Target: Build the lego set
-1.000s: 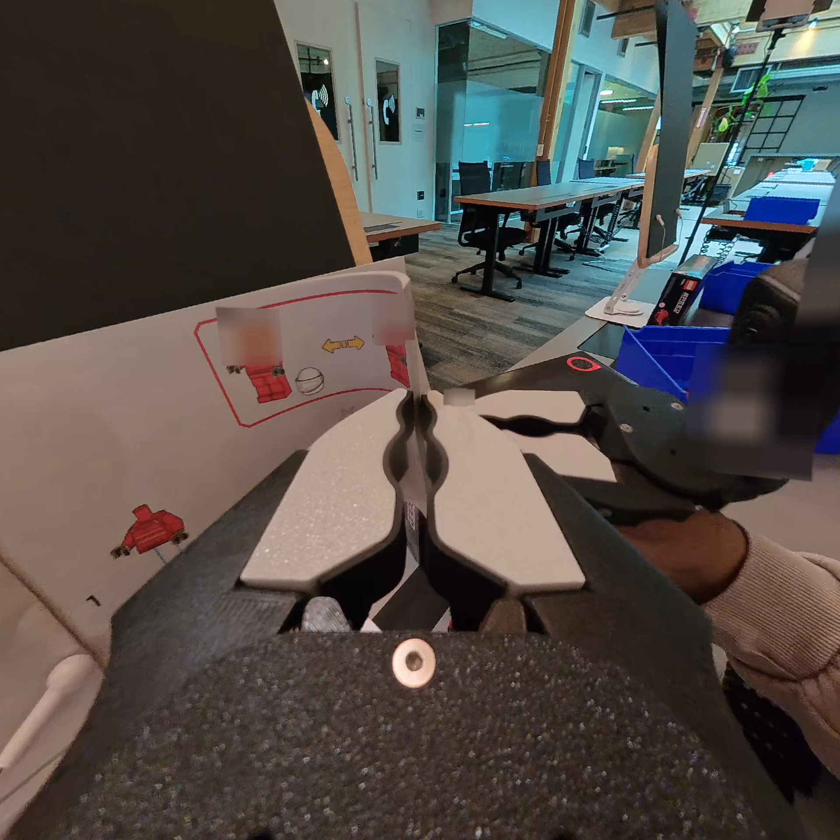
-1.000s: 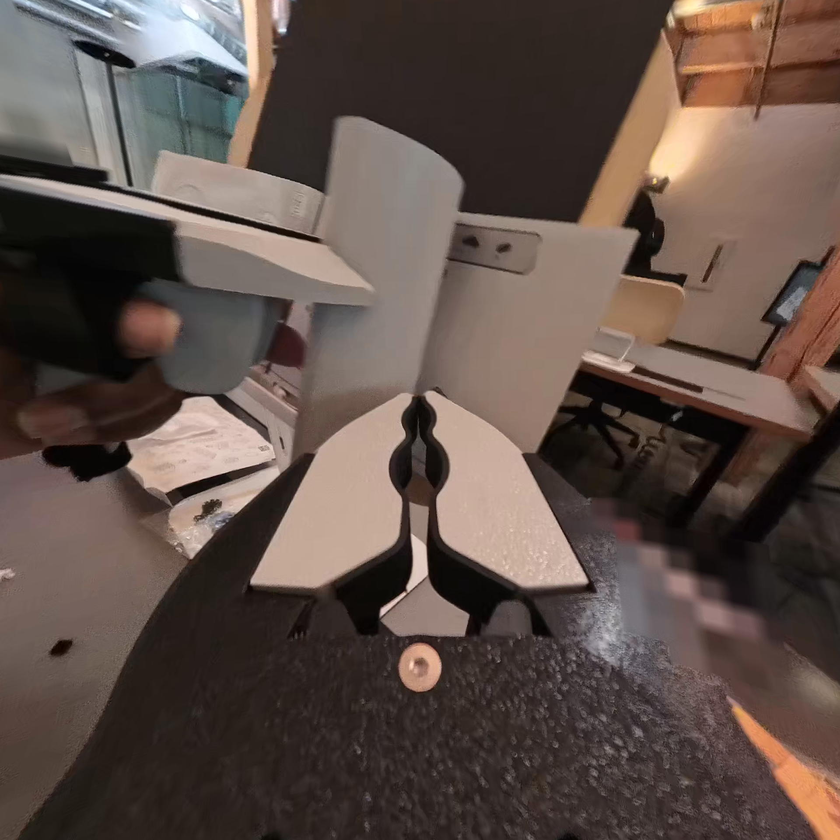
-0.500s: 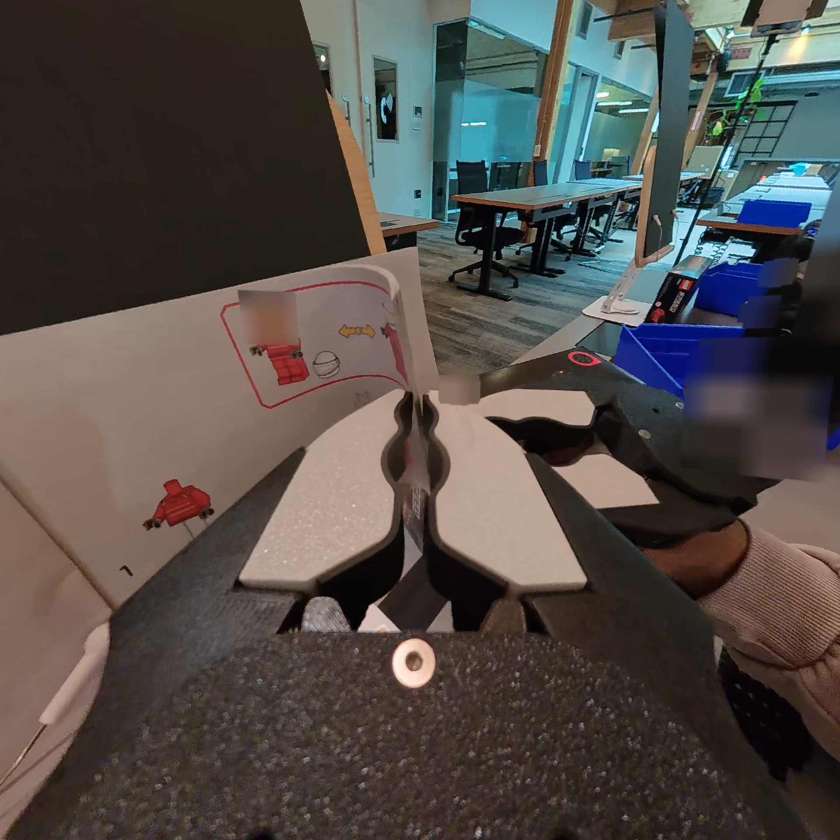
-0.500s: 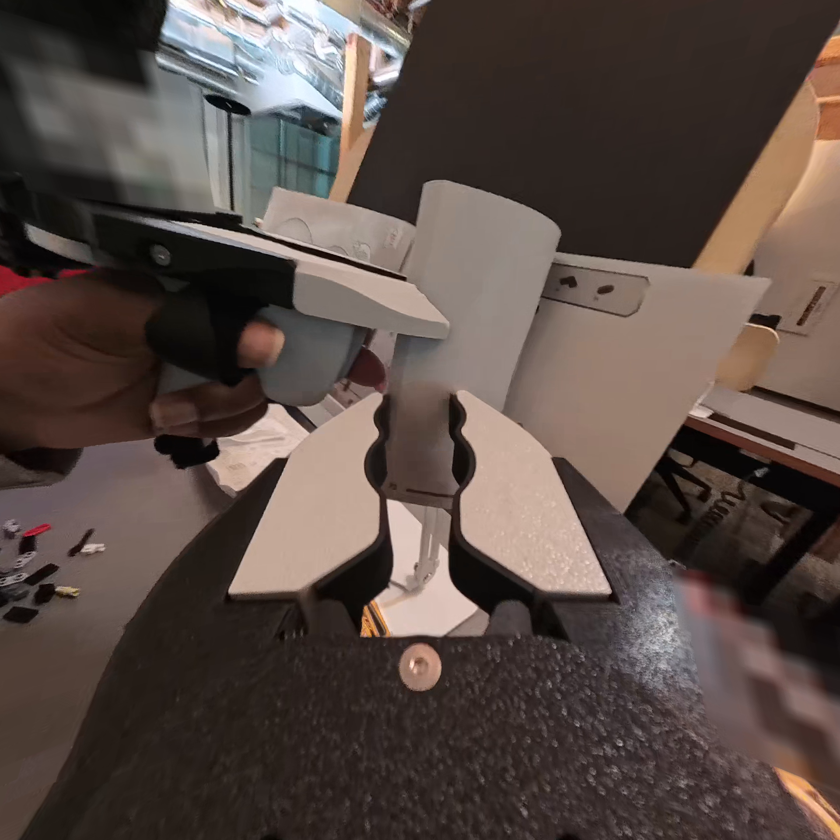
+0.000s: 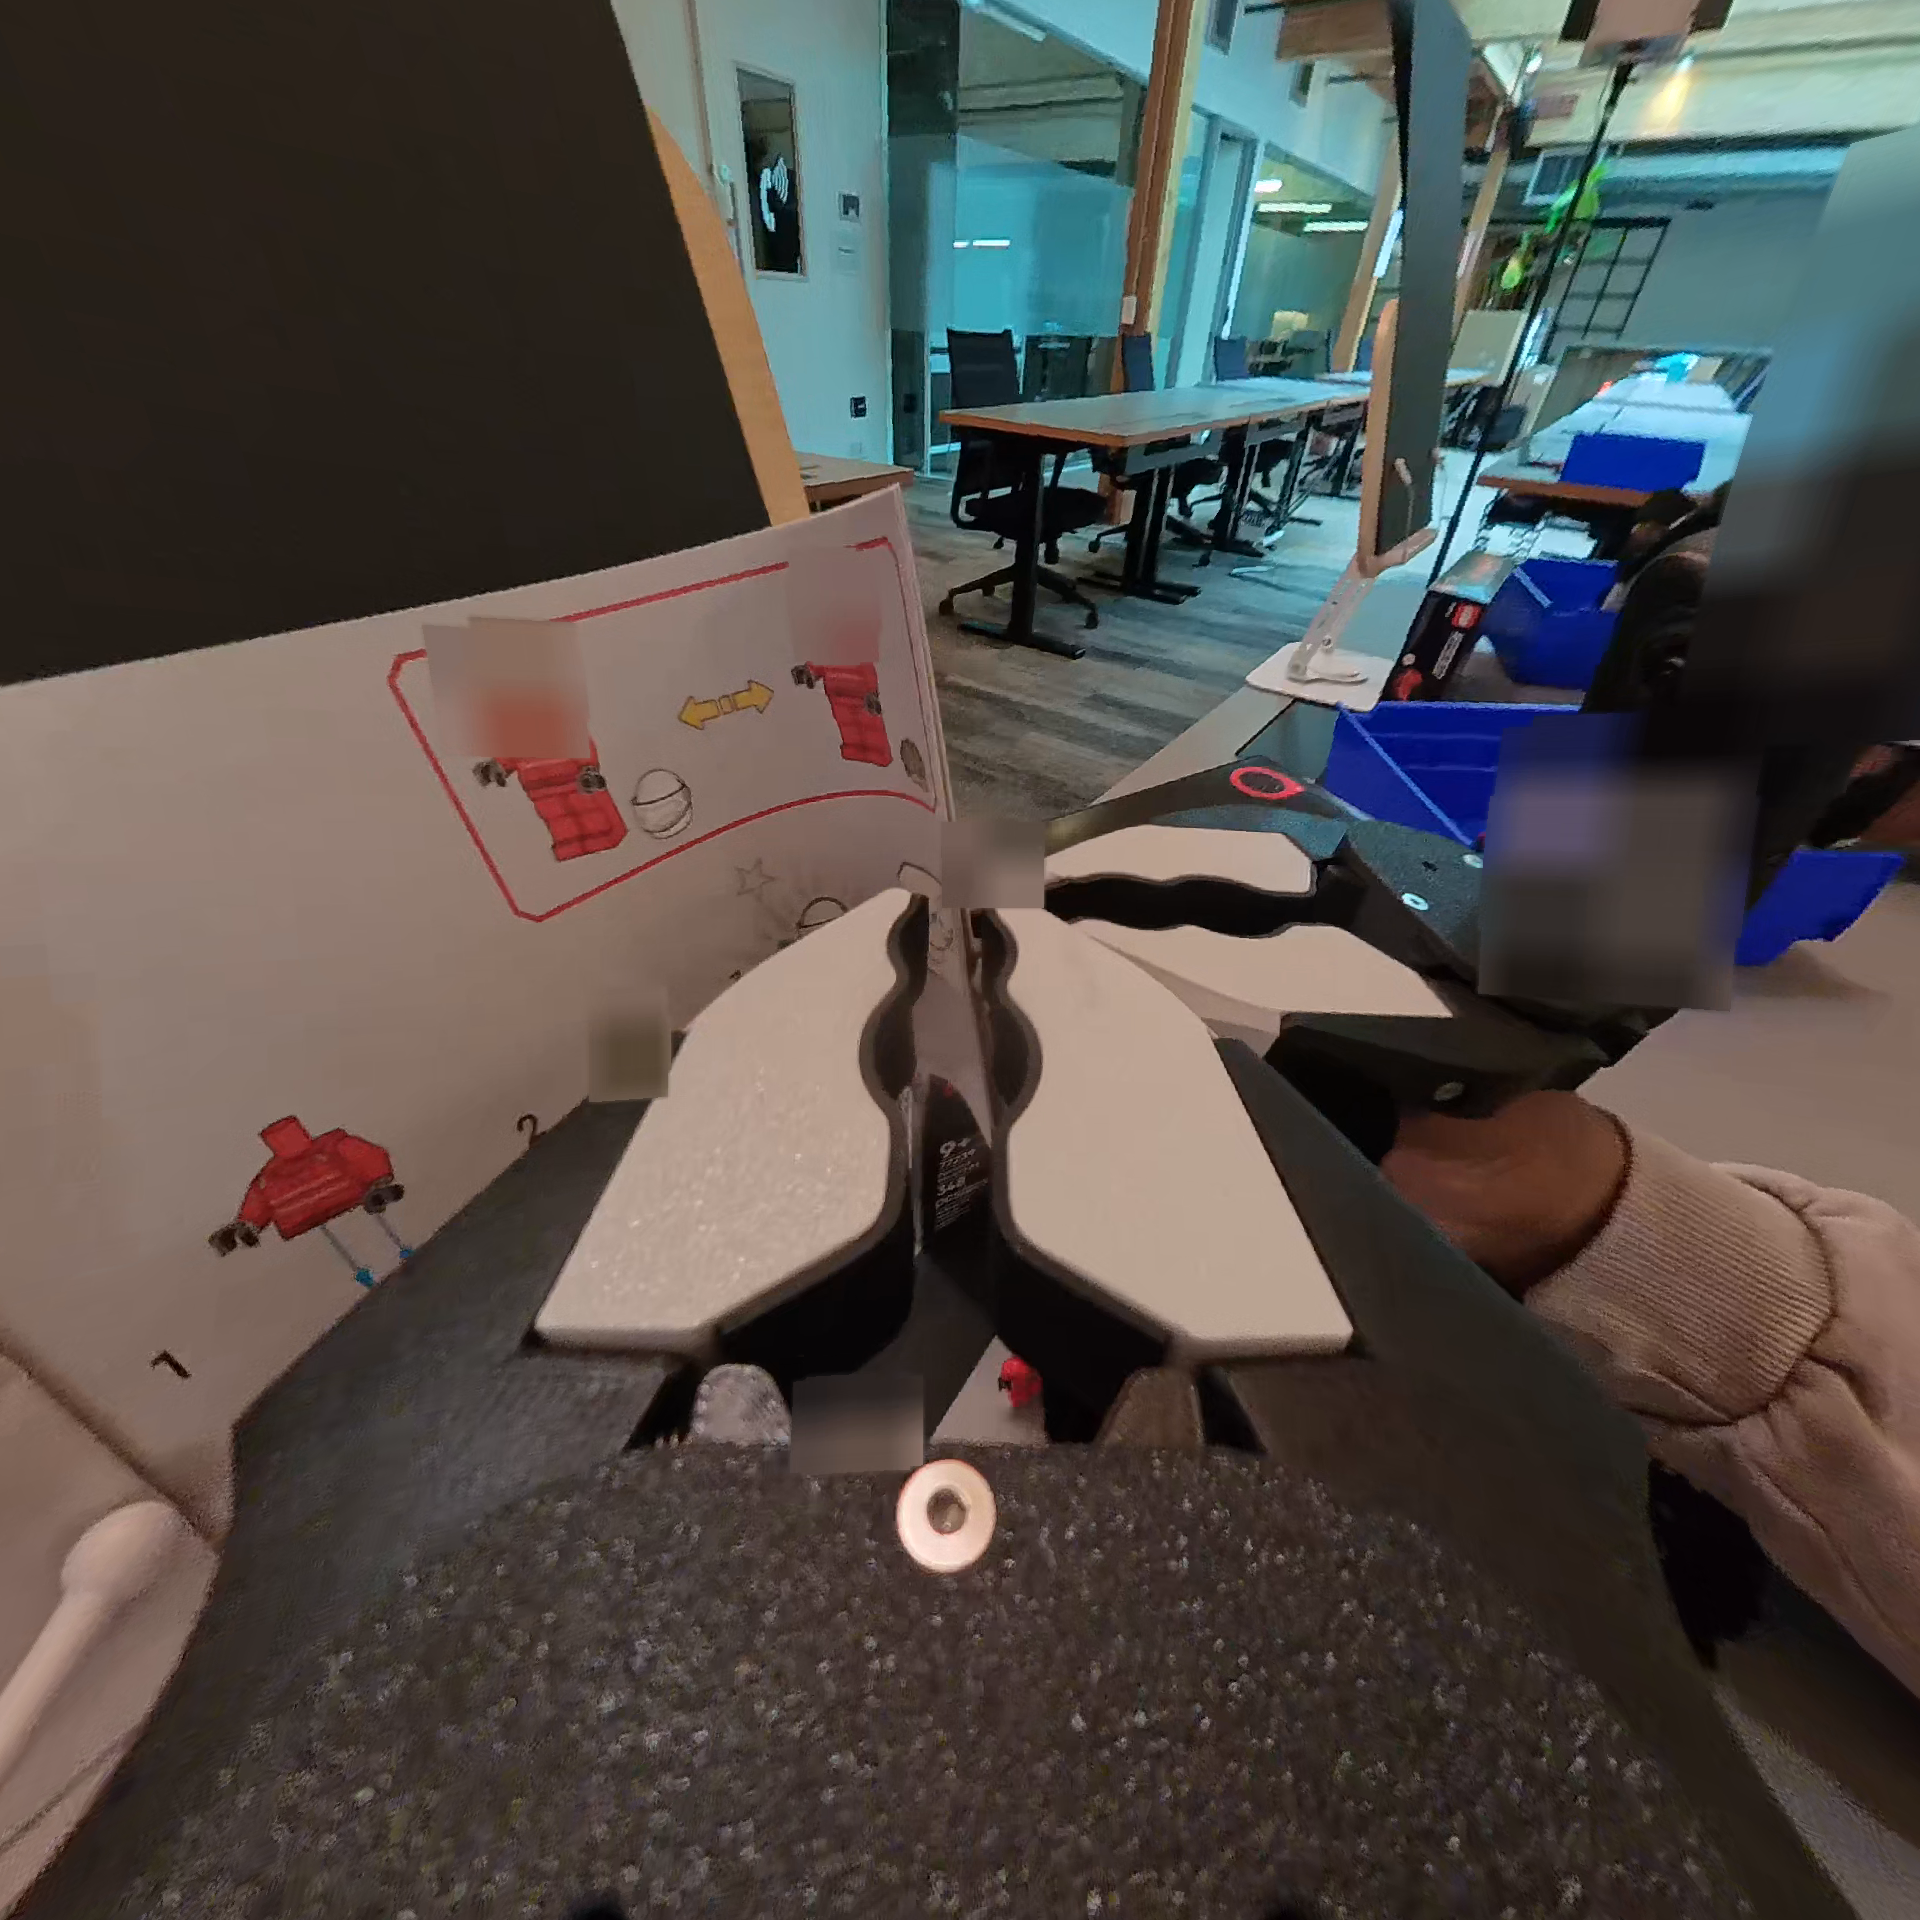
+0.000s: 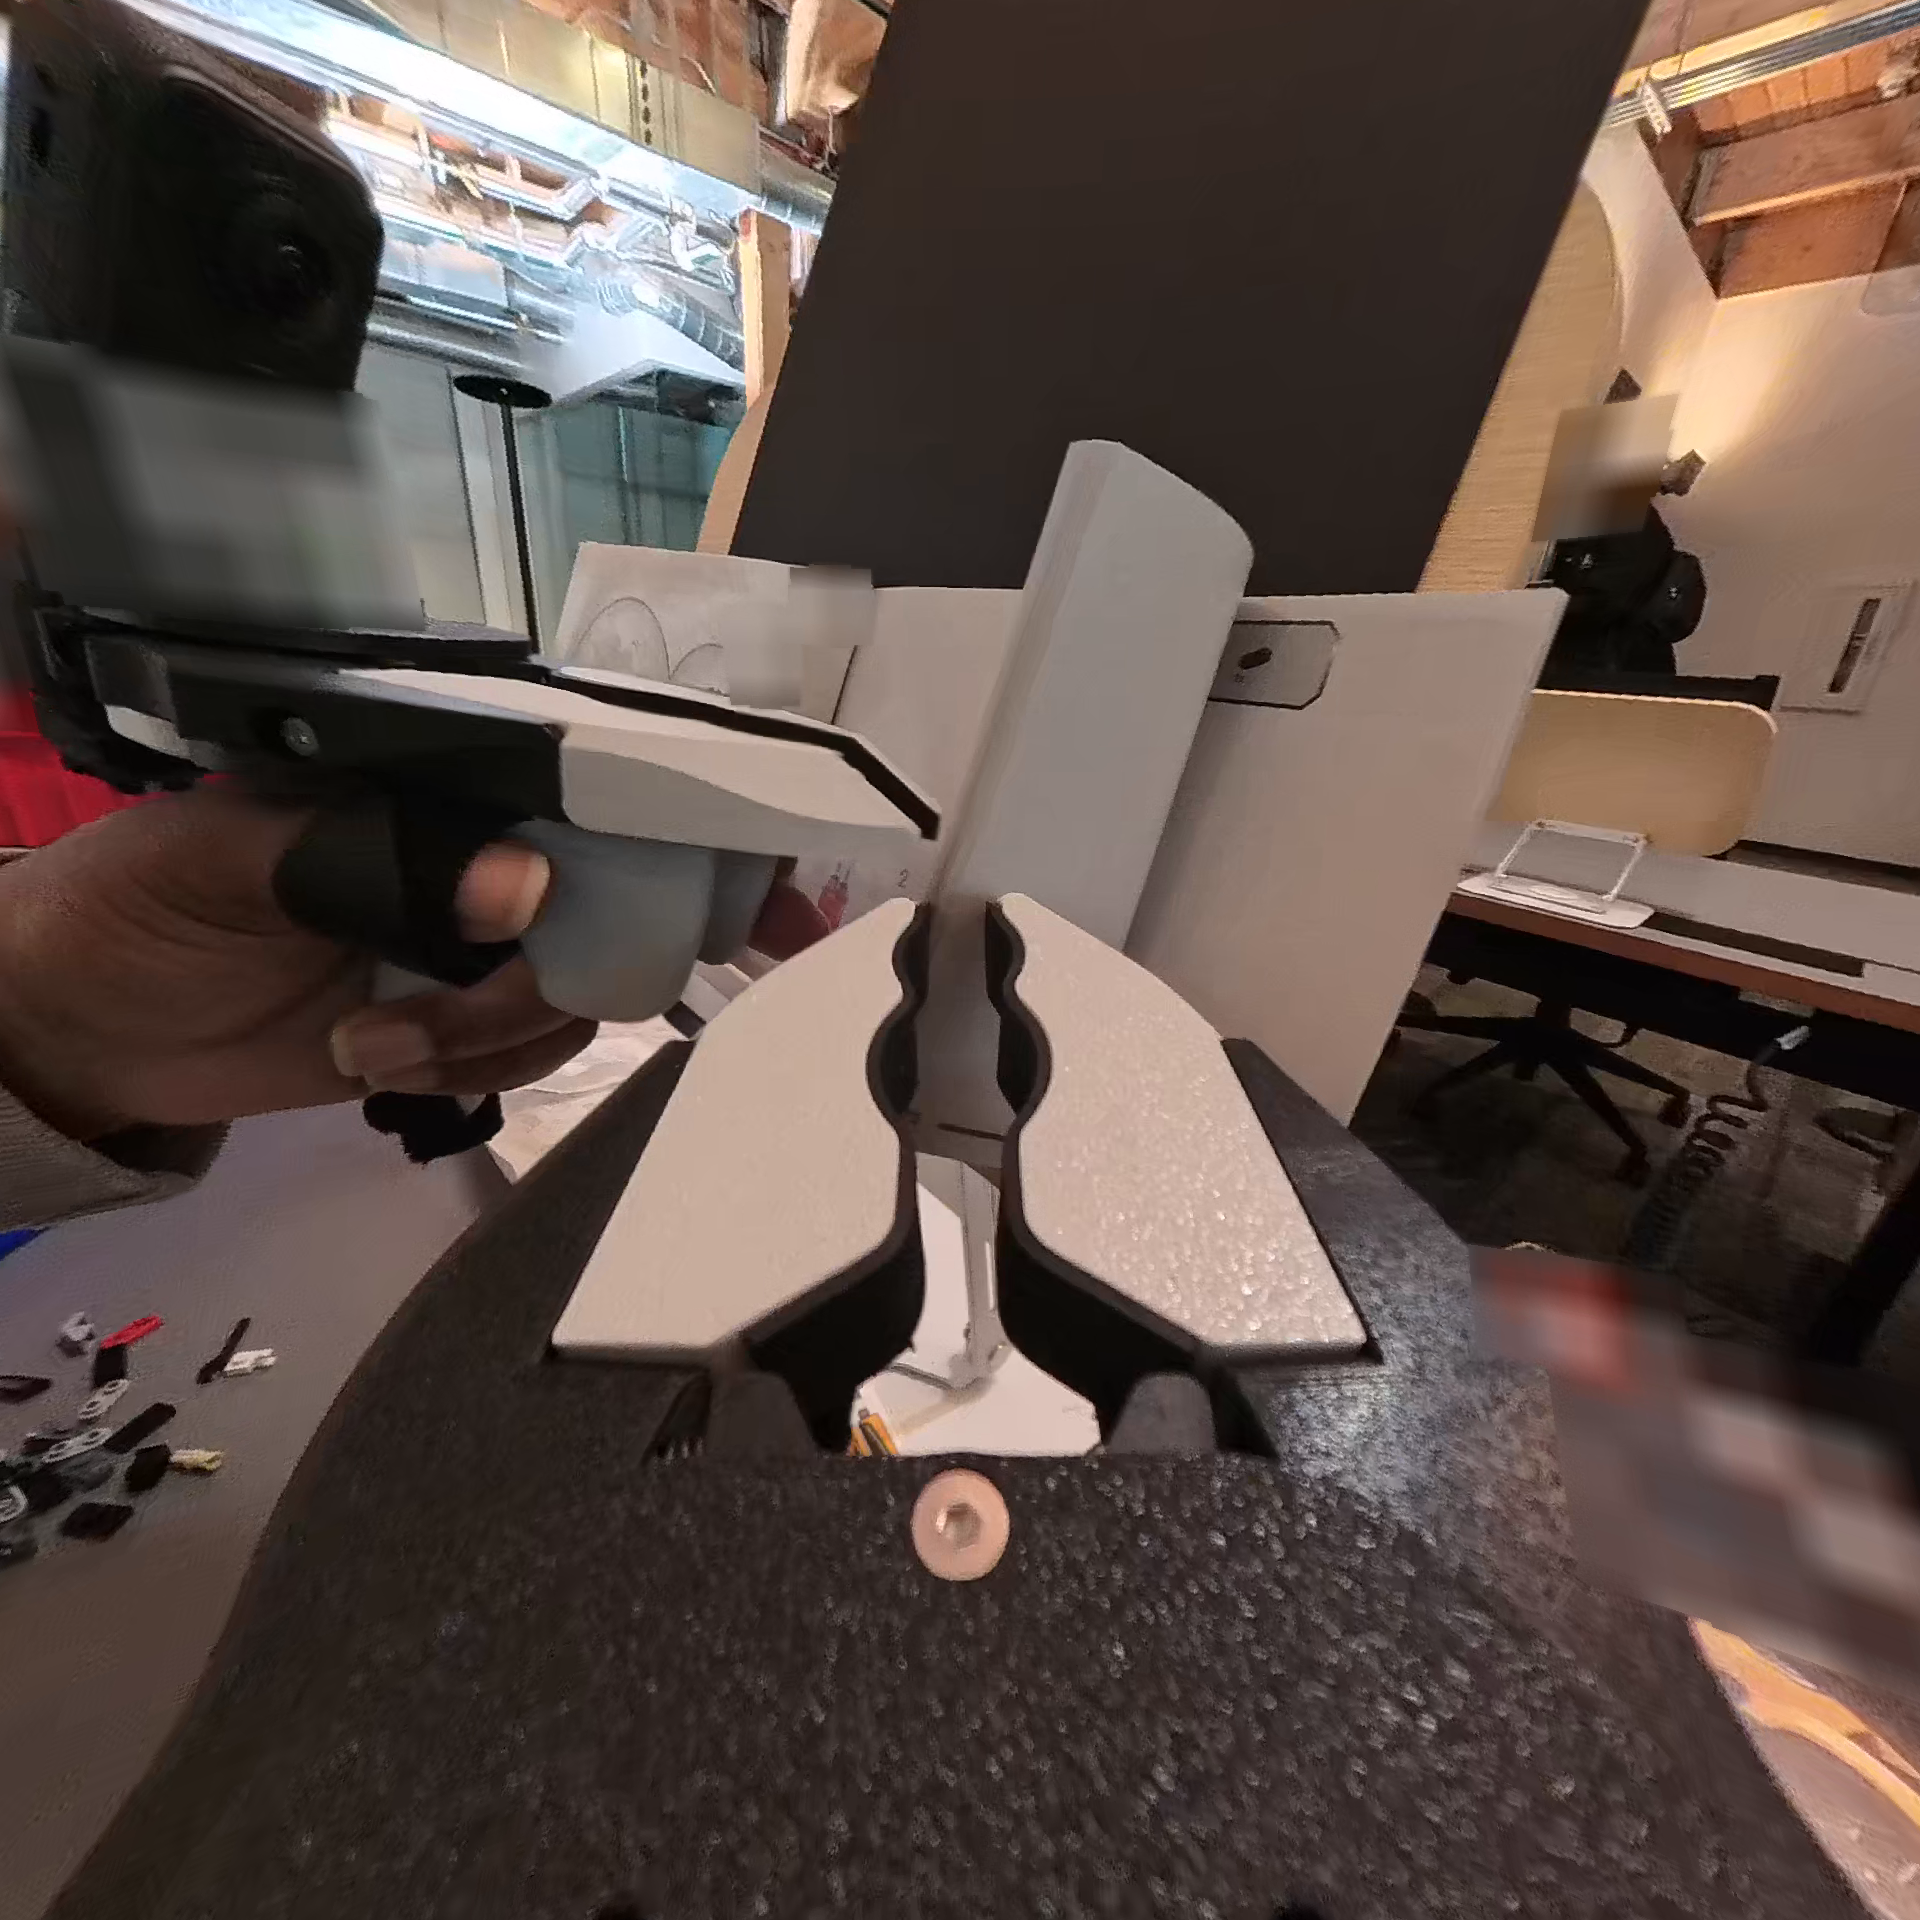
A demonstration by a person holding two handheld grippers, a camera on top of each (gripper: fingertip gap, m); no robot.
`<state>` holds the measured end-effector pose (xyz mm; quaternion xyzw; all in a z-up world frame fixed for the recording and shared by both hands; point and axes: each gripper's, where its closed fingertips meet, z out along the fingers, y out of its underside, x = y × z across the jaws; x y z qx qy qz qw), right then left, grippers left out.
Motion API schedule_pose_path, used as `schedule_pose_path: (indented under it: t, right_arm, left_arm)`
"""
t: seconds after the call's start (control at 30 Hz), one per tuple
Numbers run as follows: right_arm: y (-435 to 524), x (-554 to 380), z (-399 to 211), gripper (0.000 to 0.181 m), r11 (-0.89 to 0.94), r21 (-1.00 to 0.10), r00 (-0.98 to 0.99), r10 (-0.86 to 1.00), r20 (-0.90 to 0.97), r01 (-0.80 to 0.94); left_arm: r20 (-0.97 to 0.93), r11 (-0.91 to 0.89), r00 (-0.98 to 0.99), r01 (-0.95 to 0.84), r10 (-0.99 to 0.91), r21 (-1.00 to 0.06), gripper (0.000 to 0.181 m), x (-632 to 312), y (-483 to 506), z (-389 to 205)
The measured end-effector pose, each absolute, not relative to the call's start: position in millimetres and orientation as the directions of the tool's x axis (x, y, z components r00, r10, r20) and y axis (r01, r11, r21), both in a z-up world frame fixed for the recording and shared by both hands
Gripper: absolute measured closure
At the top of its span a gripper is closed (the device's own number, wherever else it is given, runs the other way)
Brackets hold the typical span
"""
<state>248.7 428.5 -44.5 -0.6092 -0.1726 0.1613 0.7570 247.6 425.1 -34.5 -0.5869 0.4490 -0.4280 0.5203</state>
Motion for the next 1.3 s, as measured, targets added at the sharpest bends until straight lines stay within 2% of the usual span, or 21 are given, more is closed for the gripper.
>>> schedule_pose_path:
  t: [0.2,0.63,0.97,1.1,1.23,1.3]
  right_arm:
    - [429,251,-46,0.173,0.194,-0.98,0.884,0.466,0.045,-0.052]
    - [428,265,-49,0.17,0.175,-0.982,0.888,0.461,0.014,-0.075]
    - [416,298,-22,0.16,0.259,-0.966,0.957,0.277,0.083,0.009]
    - [411,272,-18,0.156,0.27,-0.958,0.928,0.324,0.186,0.098]
    - [431,261,-49,0.145,0.152,-0.985,0.913,0.387,0.129,0.075]
    - [436,260,-60,0.146,0.128,-0.99,0.908,0.405,0.105,0.057]
  left_arm:
    - [0.048,-0.071,0.214,-0.097,-0.976,-0.993,0.18,255,426,-39]
    - [0.116,-0.129,0.153,-0.075,-0.981,-0.989,0.181,250,427,-45]
    - [0.115,-0.126,0.145,-0.07,-0.983,-0.99,0.181,249,427,-46]
    - [0.122,-0.132,0.138,-0.069,-0.983,-0.989,0.181,250,427,-46]
    - [0.144,-0.152,0.129,-0.058,-0.981,-0.987,0.181,251,428,-45]
    - [0.143,-0.151,0.131,-0.055,-0.981,-0.987,0.181,250,429,-44]
